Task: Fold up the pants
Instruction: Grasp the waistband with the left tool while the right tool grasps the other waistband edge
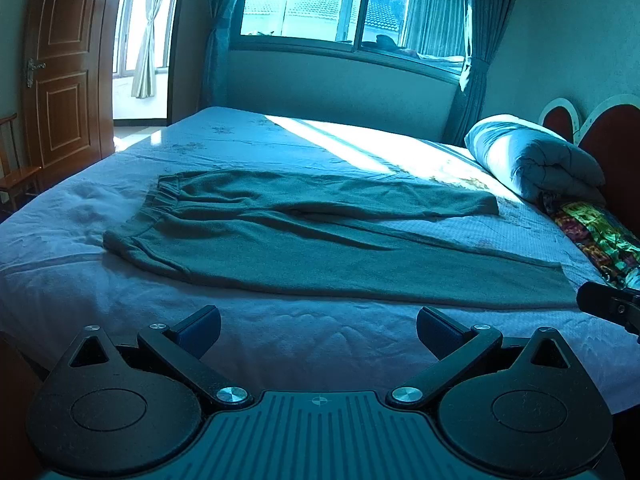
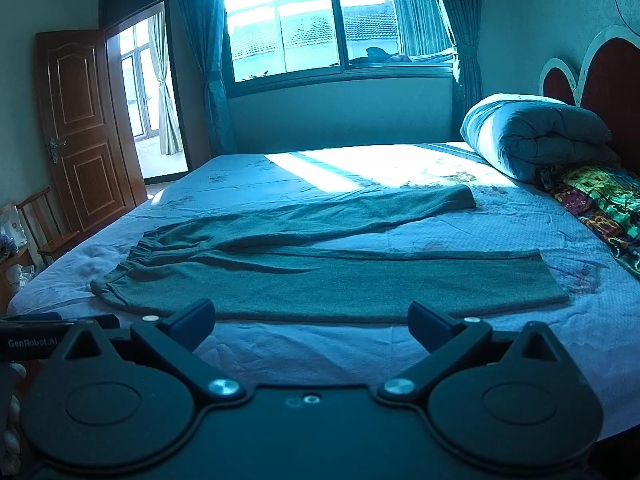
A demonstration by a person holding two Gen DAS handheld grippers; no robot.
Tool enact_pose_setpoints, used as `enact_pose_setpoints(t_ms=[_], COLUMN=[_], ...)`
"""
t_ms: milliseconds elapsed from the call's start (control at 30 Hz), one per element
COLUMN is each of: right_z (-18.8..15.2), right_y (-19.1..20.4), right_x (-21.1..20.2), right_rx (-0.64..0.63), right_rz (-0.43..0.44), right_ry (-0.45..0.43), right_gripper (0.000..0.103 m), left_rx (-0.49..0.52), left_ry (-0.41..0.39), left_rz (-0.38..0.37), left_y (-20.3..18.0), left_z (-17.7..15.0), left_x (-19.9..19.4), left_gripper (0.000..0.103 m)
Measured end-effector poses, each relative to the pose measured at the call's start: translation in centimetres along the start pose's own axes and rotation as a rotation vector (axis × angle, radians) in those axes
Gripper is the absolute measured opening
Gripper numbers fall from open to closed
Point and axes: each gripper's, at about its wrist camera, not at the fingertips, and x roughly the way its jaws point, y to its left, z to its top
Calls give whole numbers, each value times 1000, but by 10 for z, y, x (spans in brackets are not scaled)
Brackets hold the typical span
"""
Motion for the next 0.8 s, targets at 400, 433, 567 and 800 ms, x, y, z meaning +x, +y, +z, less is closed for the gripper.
enact_pose_setpoints(t_ms=[400, 433, 567, 800], right_z=[51, 56, 81, 120], right_y=[7, 9, 19, 34], right_x=[99, 112, 163, 286], right_rx=[3, -4, -46, -159], right_rz=[74, 85, 121, 163], right_ry=[33, 25, 21, 83], right_gripper=[96, 96, 96, 82], left_rx=[29, 29, 35, 20], left_ry=[34, 41, 60, 62], left_rz=[97, 100, 113, 156], left_y=[50, 56, 86, 172], left_z=[49, 55, 76, 129], left_x=[90, 102, 149, 245], left_gripper=[103, 103, 103, 103])
